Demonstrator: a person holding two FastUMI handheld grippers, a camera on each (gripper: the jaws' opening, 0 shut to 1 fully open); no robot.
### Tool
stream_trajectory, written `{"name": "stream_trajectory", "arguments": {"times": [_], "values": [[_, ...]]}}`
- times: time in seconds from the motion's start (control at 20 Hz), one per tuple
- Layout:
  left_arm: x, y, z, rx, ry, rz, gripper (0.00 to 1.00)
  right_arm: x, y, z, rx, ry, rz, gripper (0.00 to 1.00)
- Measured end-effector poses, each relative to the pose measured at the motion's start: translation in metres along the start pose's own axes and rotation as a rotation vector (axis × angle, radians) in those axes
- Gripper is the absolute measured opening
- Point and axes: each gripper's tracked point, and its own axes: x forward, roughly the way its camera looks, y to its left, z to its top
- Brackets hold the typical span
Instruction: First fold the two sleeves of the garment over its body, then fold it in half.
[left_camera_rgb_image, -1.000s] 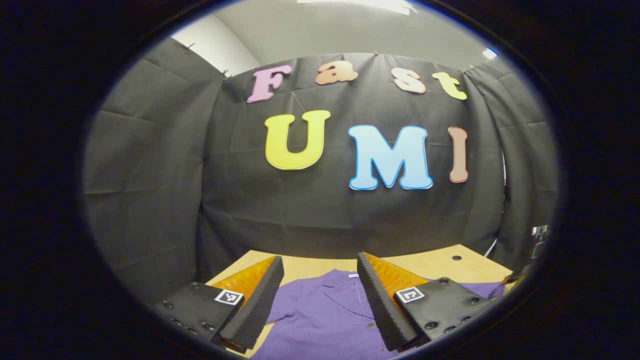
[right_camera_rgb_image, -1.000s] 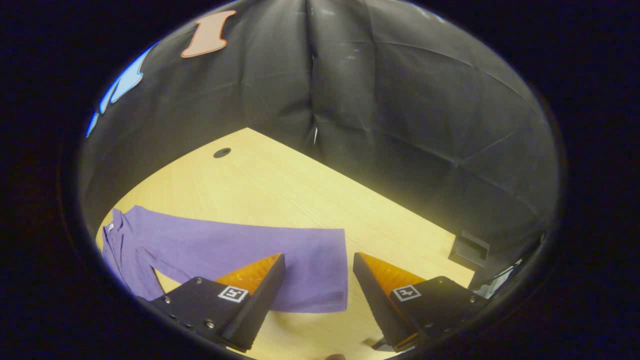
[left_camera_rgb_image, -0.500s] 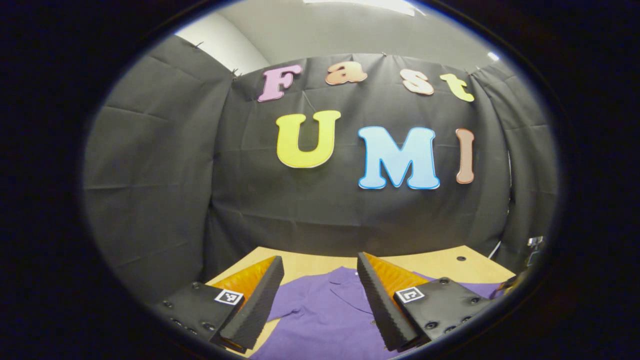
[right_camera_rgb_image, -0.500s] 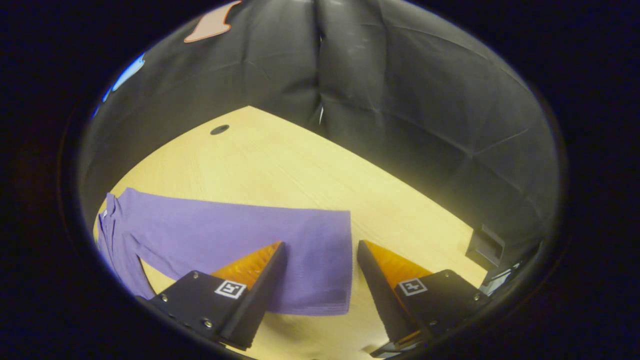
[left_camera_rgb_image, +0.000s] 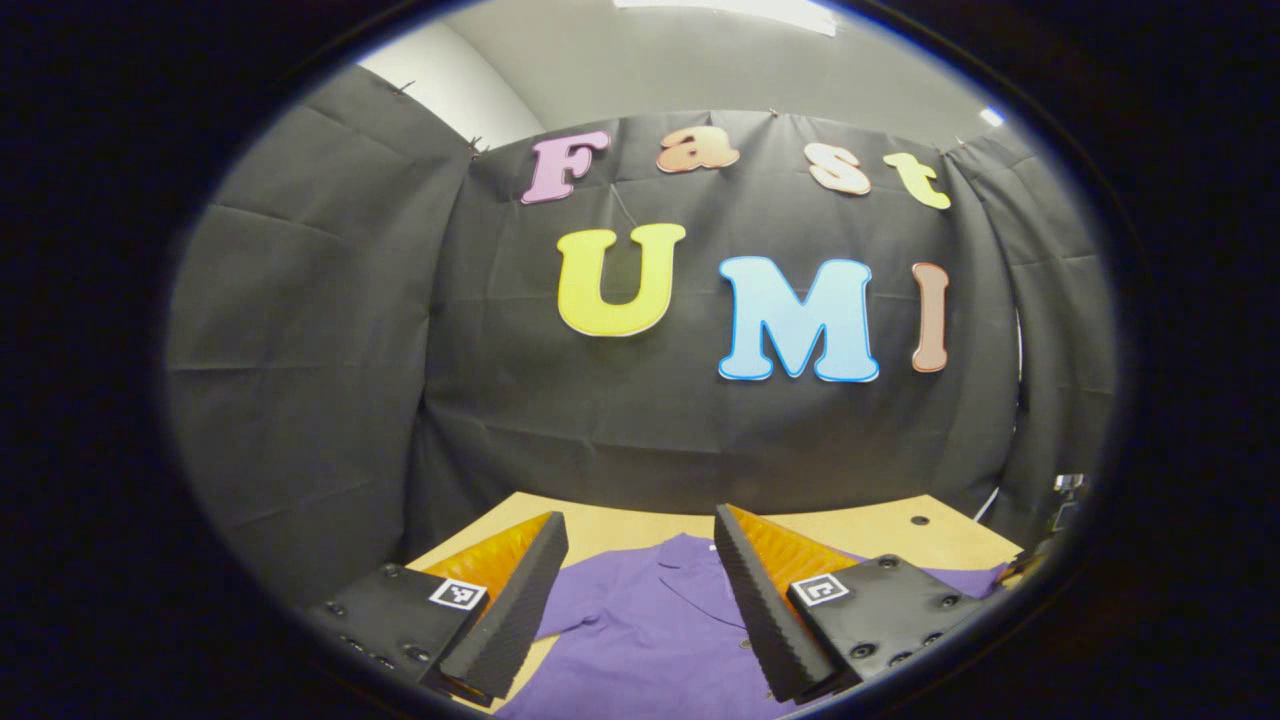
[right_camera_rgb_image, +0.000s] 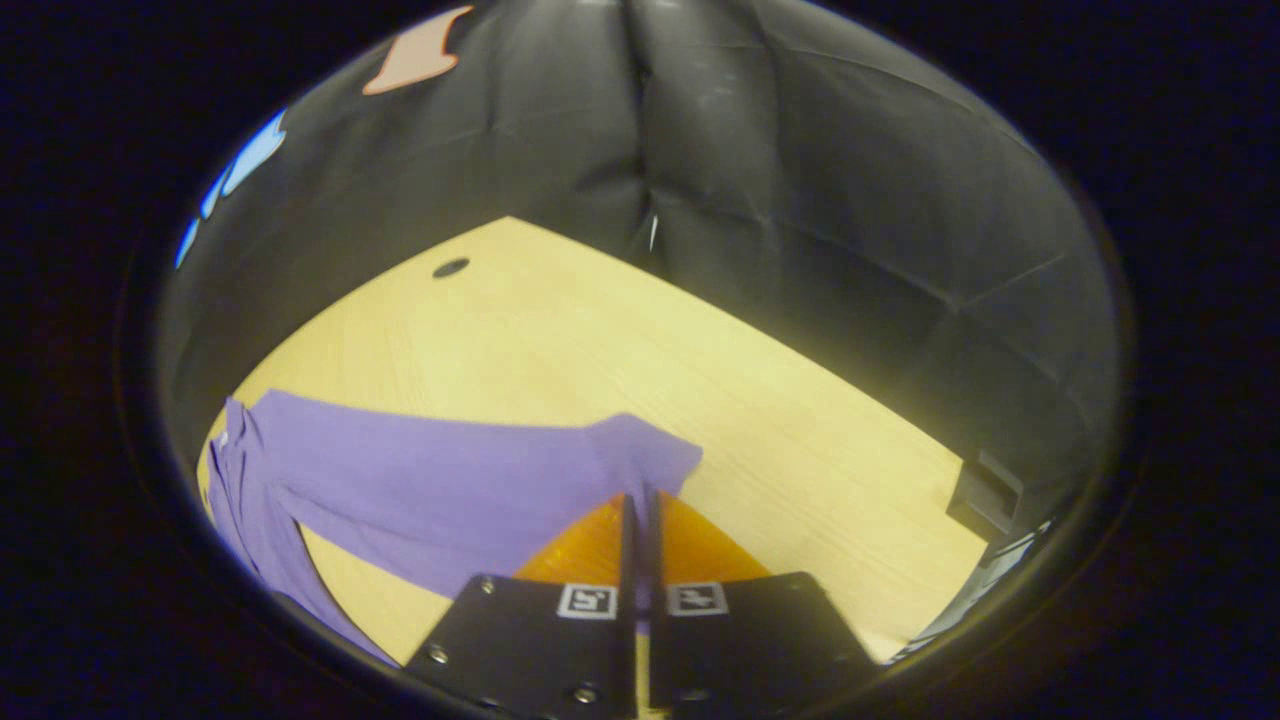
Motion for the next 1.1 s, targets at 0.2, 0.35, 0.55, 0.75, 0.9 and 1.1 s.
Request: {"name": "stream_trajectory", "arguments": {"times": [0.2,0.35,0.55,0.75,0.9,1.1], "values": [[0.001,0.006,-0.002,-0.011,0.000,-0.001,0.94,-0.018,0.013,0.014,-0.025,-0.087,0.077,0.05],[0.007,0.004,-0.005,-0.026,0.003,-0.030,0.94,-0.047,0.027,0.022,-0.027,-0.133,0.142,0.05],[0.019,0.001,-0.008,-0.048,0.001,-0.083,0.94,-0.097,0.059,0.039,0.012,-0.232,0.212,0.05],[0.029,0.006,-0.007,-0.046,-0.006,-0.142,0.94,-0.150,0.111,0.040,0.046,-0.282,0.315,0.05],[0.035,0.019,-0.007,-0.035,-0.013,-0.179,0.94,-0.178,0.160,0.040,0.067,-0.313,0.394,0.07],[0.037,0.044,-0.002,-0.024,-0.029,-0.208,0.94,-0.208,0.228,0.043,0.095,-0.346,0.489,0.05]]}}
